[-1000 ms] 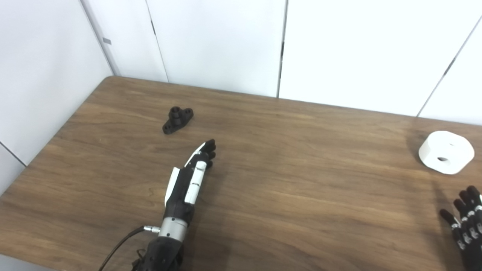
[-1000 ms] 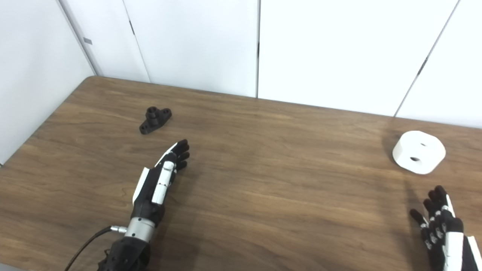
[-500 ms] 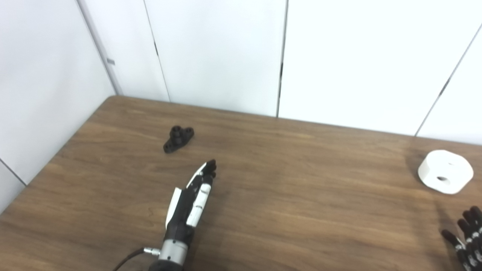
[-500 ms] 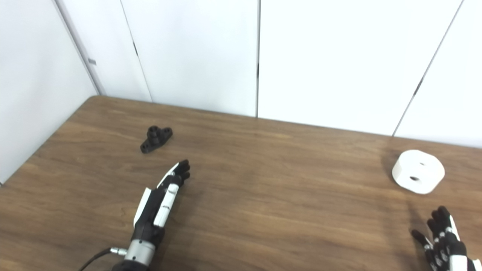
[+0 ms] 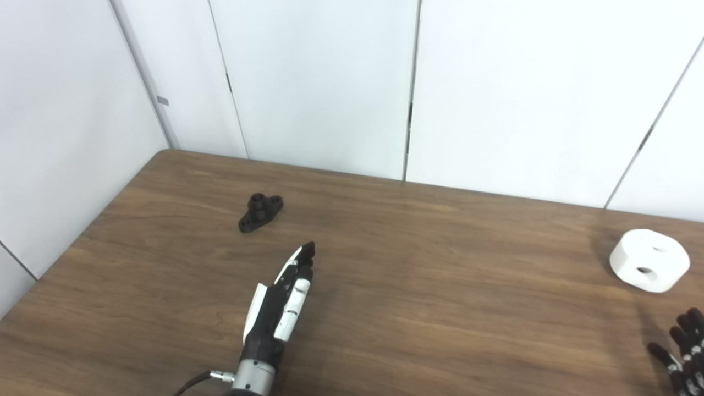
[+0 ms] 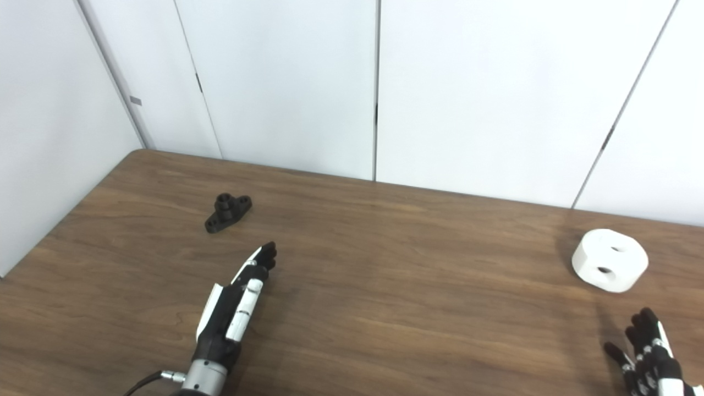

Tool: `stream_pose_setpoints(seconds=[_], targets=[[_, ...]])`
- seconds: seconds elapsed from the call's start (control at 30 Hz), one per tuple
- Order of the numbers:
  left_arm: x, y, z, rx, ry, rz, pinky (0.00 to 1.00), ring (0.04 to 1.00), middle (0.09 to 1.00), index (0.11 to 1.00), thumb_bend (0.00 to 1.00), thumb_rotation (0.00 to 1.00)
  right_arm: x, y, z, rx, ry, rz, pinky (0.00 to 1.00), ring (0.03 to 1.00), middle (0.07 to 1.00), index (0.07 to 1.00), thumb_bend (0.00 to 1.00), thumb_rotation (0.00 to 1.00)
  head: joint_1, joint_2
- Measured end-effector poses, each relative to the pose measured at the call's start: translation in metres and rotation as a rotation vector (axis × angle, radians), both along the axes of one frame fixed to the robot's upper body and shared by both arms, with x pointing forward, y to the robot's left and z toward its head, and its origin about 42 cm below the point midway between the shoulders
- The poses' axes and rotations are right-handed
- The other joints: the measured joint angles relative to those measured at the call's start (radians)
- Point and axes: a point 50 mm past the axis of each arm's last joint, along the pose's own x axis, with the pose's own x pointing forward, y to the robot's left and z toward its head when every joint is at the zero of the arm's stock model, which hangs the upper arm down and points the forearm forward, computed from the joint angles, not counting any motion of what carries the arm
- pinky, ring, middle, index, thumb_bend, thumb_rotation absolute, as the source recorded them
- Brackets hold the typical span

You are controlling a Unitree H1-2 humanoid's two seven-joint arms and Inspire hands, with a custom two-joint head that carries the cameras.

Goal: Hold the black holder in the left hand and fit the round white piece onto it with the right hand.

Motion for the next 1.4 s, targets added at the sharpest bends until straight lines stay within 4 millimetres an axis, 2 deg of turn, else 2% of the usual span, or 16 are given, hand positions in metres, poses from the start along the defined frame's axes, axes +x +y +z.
stream_pose_setpoints(seconds=[0.03,0.13,0.23,0.3,0.43,0.53,0.63,0.73,0.83,0.97,1.07,1.4], targets=[[0.000,0.000,0.001,0.024,0.002,0.008,0.89,0.920,0.930,0.928,0.51,0.65,0.000,0.000,0.000,-0.001,0.000,0.001,1.00,1.000,1.000,1.000,0.66,1.00,-0.008,-0.005],[0.000,0.004,0.007,0.108,0.010,0.057,0.79,0.879,0.918,0.914,0.57,0.45,0.000,0.001,0.000,-0.014,0.000,0.000,1.00,1.000,0.995,1.000,0.63,1.00,-0.031,-0.008],[0.000,0.008,0.014,0.203,0.013,0.112,0.85,0.895,0.910,0.901,0.61,0.36,0.001,0.001,0.000,-0.020,0.000,-0.007,1.00,1.000,0.996,1.000,0.64,1.00,-0.037,-0.011],[-0.001,0.014,0.023,0.268,0.026,0.156,0.82,0.882,0.903,0.902,0.69,0.39,0.001,0.001,0.000,-0.021,0.000,-0.010,1.00,1.000,0.993,1.000,0.64,1.00,-0.037,-0.012],[0.006,0.035,0.051,0.416,0.041,0.251,0.80,0.874,0.890,0.889,0.76,0.39,0.002,0.000,-0.001,-0.019,0.002,-0.012,1.00,1.000,0.993,1.000,0.61,1.00,-0.040,-0.017],[0.017,0.053,0.067,0.495,0.056,0.296,0.82,0.908,0.925,0.900,0.81,0.39,0.004,0.000,-0.002,-0.016,0.004,-0.012,1.00,1.000,0.984,1.000,0.61,1.00,-0.040,-0.018],[0.029,0.071,0.085,0.572,0.050,0.342,0.87,0.933,0.928,0.896,0.87,0.45,0.004,0.000,-0.002,-0.016,0.002,-0.012,1.00,1.000,0.982,1.000,0.61,1.00,-0.038,-0.018],[0.036,0.080,0.097,0.634,0.033,0.387,0.92,0.933,0.918,0.880,0.90,0.47,0.005,0.000,-0.002,-0.016,0.000,-0.012,1.00,1.000,0.980,1.000,0.61,1.00,-0.038,-0.020],[0.042,0.085,0.100,0.683,0.047,0.412,0.97,0.937,0.928,0.876,0.91,0.53,0.006,-0.001,-0.003,-0.018,0.003,-0.013,1.00,1.000,0.981,1.000,0.62,1.00,-0.035,-0.021],[0.052,0.105,0.102,0.798,0.096,0.457,0.98,0.952,0.937,0.851,0.92,0.57,0.007,-0.001,-0.003,-0.026,0.004,-0.013,1.00,1.000,0.978,1.000,0.61,1.00,-0.035,-0.021],[0.065,0.119,0.102,0.880,0.131,0.500,1.00,0.993,0.977,0.839,0.91,0.60,0.006,-0.001,-0.003,-0.034,0.004,-0.013,1.00,1.000,0.976,1.000,0.62,1.00,-0.035,-0.018],[0.094,0.127,0.087,0.970,0.234,0.514,1.00,1.000,0.999,0.812,0.91,0.60,0.005,-0.001,-0.003,-0.032,0.004,-0.013,1.00,1.000,0.976,1.000,0.62,1.00,-0.035,-0.011]])
